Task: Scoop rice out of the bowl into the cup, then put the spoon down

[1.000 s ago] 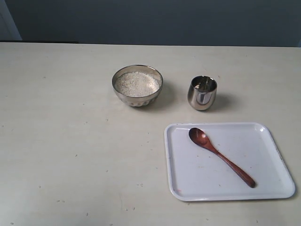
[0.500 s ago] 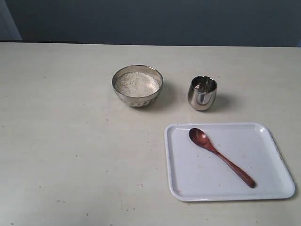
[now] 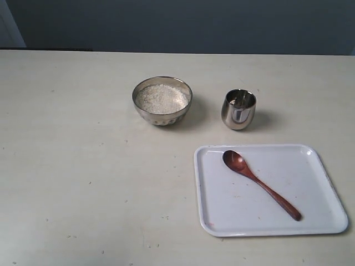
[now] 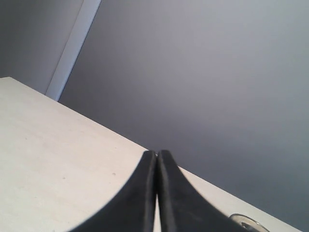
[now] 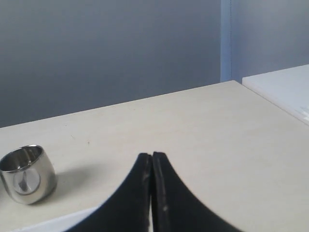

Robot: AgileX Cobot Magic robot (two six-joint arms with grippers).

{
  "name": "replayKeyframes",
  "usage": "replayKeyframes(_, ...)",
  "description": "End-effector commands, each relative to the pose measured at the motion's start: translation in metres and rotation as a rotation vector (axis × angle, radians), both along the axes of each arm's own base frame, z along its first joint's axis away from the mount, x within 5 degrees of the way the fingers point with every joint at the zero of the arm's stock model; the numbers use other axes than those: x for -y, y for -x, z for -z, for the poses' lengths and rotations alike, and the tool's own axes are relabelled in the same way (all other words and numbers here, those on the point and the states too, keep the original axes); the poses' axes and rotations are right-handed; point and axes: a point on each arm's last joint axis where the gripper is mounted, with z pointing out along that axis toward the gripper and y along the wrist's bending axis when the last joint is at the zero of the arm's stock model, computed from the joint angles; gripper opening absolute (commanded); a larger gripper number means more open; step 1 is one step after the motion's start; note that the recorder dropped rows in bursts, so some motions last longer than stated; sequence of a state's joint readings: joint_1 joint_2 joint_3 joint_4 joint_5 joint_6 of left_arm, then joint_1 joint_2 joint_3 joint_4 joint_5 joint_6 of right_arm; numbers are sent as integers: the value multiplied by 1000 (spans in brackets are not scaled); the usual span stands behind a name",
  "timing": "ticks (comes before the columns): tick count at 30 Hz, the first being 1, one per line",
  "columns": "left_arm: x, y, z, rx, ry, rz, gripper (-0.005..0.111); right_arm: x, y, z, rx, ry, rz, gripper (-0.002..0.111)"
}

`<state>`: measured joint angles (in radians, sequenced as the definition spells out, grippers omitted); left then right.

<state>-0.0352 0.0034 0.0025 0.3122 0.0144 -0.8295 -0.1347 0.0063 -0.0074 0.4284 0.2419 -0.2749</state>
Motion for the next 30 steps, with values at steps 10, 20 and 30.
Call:
replayKeyframes(10,0,0,-2,12,-4,-1,0,-1,1,6,-48,28,-18,-1)
replayKeyframes(20,0,0,-2,12,-4,-1,0,-2,1,8,-62,26,-25,-1)
replayKeyframes(30,0,0,-2,12,-4,-1,0,-2,1,8,-62,24,-24,-1)
